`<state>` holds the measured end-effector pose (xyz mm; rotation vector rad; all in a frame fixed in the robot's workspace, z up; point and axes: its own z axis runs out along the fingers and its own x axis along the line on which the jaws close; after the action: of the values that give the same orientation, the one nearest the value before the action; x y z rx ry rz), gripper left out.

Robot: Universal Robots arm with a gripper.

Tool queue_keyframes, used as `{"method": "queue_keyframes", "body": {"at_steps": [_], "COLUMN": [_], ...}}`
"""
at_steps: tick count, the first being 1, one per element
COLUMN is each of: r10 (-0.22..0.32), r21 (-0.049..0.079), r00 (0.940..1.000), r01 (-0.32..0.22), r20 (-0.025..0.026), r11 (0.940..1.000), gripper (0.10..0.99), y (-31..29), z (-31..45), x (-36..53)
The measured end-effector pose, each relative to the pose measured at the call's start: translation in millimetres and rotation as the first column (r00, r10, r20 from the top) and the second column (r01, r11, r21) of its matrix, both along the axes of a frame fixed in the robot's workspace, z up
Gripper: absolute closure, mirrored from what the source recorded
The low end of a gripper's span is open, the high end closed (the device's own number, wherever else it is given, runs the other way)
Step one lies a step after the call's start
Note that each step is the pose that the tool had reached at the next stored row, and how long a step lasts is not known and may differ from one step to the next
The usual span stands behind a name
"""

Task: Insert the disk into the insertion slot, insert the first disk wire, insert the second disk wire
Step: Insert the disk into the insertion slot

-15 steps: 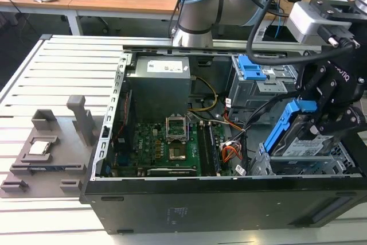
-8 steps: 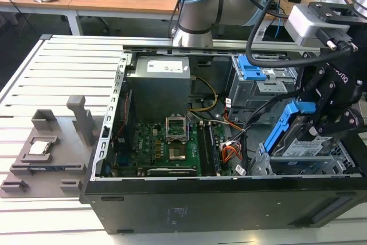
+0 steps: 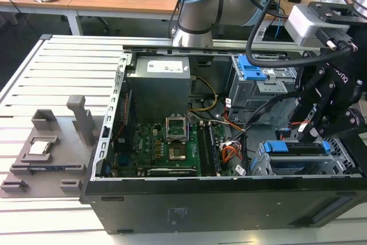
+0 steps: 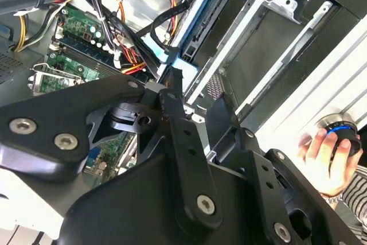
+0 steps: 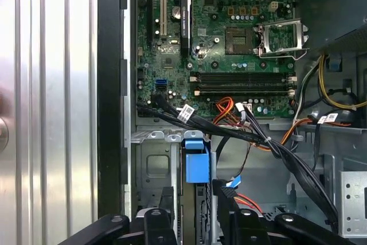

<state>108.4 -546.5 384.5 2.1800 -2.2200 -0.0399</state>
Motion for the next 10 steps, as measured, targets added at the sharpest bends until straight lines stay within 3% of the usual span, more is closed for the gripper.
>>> {"method": "queue_keyframes", "body": {"at_steps": [3, 4, 5, 7, 10], "r10": [0.000, 0.000, 0.000, 0.000, 0.000], "r21": [0.000, 0.000, 0.000, 0.000, 0.000], "r00": [1.0000, 1.0000, 1.0000, 1.0000, 1.0000], "r01": [0.000, 0.000, 0.000, 0.000, 0.000], "r20": [0.0000, 0.0000, 0.0000, 0.0000, -0.0001], "r11": [1.0000, 1.0000, 1.0000, 1.0000, 1.0000], "gripper": [0.663, 0.729, 0.851, 0.973, 0.980], "y": [0.0, 0.0, 0.0, 0.0, 0.0], "z": [-0.1, -0.1, -0.1, -0.2, -0.2], "x": [0.0, 0.0, 0.0, 0.0, 0.0]}}
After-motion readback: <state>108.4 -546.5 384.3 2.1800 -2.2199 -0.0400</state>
